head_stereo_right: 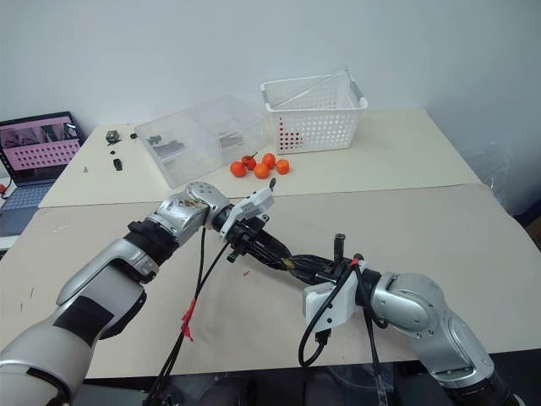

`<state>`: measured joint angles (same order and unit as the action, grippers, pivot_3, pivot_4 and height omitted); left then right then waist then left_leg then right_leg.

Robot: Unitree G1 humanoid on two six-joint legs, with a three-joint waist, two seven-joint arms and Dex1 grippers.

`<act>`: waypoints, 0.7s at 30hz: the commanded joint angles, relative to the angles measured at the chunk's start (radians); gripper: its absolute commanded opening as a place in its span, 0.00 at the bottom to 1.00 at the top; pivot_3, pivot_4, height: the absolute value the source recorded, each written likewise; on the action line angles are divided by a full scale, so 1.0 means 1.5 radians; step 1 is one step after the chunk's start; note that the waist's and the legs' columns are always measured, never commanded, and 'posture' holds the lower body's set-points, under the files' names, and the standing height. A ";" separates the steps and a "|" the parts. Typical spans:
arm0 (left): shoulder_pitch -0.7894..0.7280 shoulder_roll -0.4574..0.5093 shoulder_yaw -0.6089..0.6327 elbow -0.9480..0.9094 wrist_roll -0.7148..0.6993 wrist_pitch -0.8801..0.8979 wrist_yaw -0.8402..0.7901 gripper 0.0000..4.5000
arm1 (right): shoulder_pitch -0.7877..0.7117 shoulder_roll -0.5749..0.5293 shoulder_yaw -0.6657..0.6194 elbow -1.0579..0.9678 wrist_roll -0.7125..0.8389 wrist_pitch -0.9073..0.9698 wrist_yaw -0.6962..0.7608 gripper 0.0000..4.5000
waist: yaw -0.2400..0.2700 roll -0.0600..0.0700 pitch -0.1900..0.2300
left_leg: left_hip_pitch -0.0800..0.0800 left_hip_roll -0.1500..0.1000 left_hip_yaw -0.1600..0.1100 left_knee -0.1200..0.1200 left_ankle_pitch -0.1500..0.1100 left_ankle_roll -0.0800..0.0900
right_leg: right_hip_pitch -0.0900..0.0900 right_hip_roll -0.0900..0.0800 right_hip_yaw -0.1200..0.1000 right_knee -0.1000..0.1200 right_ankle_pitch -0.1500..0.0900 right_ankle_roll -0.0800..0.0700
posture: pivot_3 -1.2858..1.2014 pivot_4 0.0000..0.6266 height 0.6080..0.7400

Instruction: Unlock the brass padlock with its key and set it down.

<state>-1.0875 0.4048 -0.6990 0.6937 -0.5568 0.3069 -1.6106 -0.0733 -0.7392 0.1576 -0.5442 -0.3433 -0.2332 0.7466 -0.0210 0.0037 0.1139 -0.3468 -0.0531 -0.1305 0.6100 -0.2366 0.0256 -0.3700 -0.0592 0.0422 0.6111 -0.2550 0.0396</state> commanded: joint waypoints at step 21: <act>-0.119 -0.004 0.200 0.106 -0.021 0.080 -0.002 0.75 | -0.003 -0.002 -0.033 -0.008 0.016 0.001 -0.011 0.02 | -0.001 0.000 0.000 | 0.000 0.000 0.000 0.000 0.000 0.000 | 0.000 0.000 0.000 0.000 -0.002 0.003 | 0.52 0.24 1.00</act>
<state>-1.2276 0.4026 -0.4739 0.8087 -0.5940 0.4220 -1.6101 -0.0713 -0.7391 0.1433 -0.5397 -0.3398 -0.2330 0.7463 -0.0224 0.0033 0.1142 -0.3467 -0.0534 -0.1306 0.6098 -0.2366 0.0256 -0.3701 -0.0590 0.0418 0.6109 -0.2575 0.0438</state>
